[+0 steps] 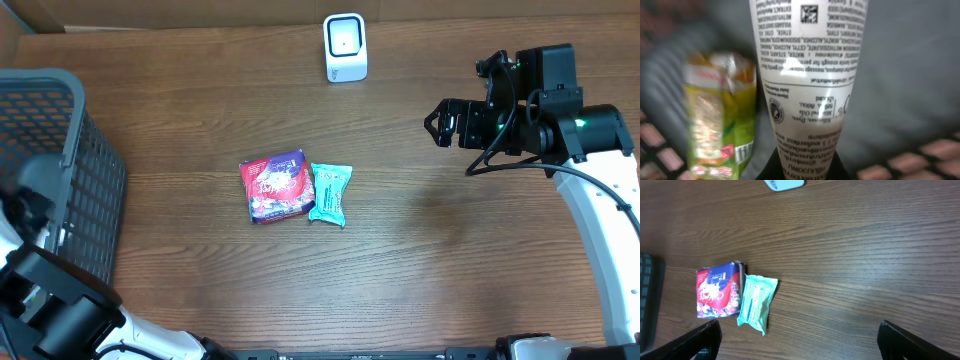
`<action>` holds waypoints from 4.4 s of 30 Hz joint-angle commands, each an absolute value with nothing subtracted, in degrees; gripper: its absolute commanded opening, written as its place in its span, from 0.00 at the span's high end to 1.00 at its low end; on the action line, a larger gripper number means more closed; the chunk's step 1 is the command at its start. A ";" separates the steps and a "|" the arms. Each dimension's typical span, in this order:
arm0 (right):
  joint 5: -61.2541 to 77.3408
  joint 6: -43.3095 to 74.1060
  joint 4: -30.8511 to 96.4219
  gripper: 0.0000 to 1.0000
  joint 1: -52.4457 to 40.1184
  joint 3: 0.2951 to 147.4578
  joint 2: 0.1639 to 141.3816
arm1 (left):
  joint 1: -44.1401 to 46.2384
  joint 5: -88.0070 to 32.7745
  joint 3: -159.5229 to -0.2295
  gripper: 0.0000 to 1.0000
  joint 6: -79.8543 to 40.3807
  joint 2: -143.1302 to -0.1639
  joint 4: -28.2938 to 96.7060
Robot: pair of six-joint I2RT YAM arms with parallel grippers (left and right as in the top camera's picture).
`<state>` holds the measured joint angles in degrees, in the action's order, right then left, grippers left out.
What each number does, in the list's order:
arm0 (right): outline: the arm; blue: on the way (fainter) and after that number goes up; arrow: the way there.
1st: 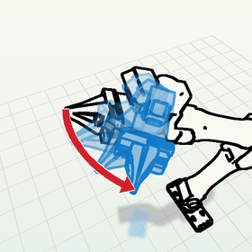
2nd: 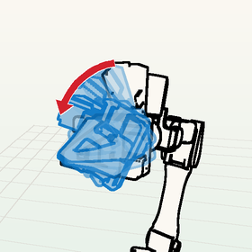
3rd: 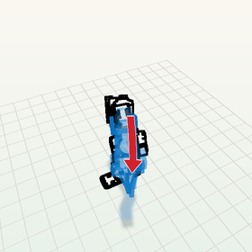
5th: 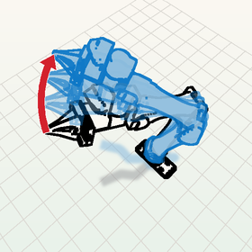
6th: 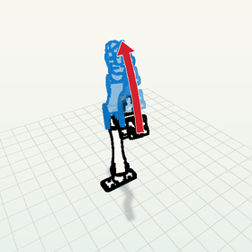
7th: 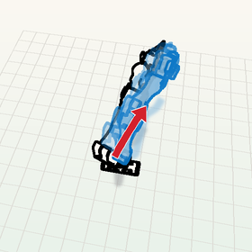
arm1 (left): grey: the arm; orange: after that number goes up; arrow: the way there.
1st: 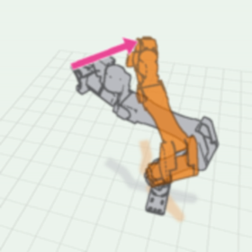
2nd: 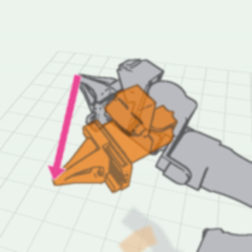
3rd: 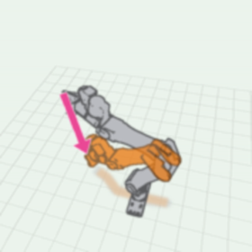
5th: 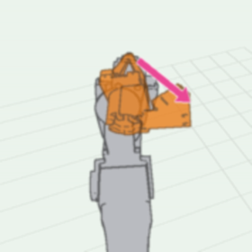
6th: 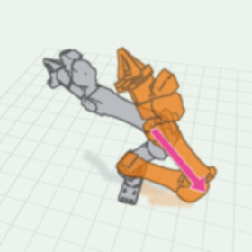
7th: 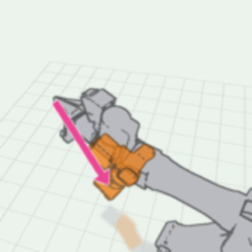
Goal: Scan the item barcode
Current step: 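Reach left gripper into basket and grasp the white tube, then carry white tube out and set it left of the red bag, then reach left gripper into basket and grasp the green tea carton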
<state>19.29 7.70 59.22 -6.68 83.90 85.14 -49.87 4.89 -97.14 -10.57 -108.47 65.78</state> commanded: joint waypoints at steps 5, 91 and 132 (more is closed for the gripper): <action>19.62 7.73 58.74 0.00 -6.35 85.47 85.01 | -43.79 -0.32 -128.03 0.96 -5.30 -105.58 77.52; 19.59 7.68 57.47 0.00 -6.35 85.47 85.01 | -26.76 7.88 -131.59 0.39 -20.64 -95.79 96.82; 19.09 7.46 58.59 0.00 -6.35 85.47 85.01 | -58.17 17.30 -63.55 0.00 -4.71 -91.33 39.92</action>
<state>19.25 7.70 58.46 -6.68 83.90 85.14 -58.02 15.68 -65.12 -9.26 -90.91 40.86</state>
